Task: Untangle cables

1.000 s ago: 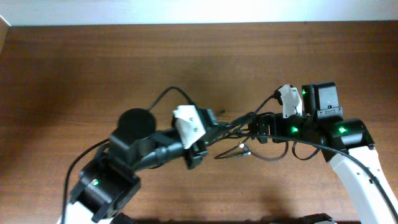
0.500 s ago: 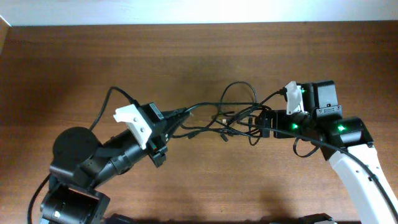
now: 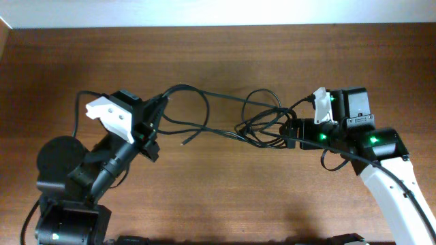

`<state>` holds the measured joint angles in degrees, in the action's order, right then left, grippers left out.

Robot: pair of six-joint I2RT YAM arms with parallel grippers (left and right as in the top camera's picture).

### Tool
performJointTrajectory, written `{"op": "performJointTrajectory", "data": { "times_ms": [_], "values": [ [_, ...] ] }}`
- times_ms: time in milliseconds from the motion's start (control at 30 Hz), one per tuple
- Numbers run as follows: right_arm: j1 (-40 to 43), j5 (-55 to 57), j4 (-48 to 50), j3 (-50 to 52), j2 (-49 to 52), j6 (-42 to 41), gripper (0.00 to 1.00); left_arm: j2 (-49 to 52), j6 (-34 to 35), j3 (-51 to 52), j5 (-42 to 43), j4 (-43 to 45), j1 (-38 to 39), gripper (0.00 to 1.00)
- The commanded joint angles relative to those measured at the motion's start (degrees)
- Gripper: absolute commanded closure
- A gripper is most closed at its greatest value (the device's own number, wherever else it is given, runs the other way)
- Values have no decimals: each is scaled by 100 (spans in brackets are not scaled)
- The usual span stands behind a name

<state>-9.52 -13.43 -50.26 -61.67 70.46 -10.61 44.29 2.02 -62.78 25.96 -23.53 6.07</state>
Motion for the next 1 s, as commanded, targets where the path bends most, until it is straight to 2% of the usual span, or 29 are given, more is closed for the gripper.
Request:
{"op": "performJointTrajectory", "data": {
  "times_ms": [0,133,267,367,500,633,767,900,967],
  "values": [
    [66,387,-24,15,63,-85,1,-131,37,-184,-330,-140,-511,100],
    [66,382,-22,15,63,-87,1,-129,37,-184,-330,-356,-839,100],
    [66,376,-20,15,66,-85,1,-129,39,-184,-319,-442,-848,100],
    [63,186,20,15,63,-33,1,-129,35,-184,98,-459,-848,100],
    [57,-1808,367,15,63,1008,1,33,103,-184,1189,-339,-848,100],
    [52,-2625,487,15,63,1285,1,212,970,-184,2114,562,-848,100],
    [52,-3777,555,15,63,1646,1,400,1508,-184,2236,798,-846,100],
    [52,-4063,682,15,63,1626,1,557,1733,-184,2337,986,-702,100],
    [52,-4308,776,15,63,1617,1,645,1792,-184,2332,1335,-323,100]
  ]
}}
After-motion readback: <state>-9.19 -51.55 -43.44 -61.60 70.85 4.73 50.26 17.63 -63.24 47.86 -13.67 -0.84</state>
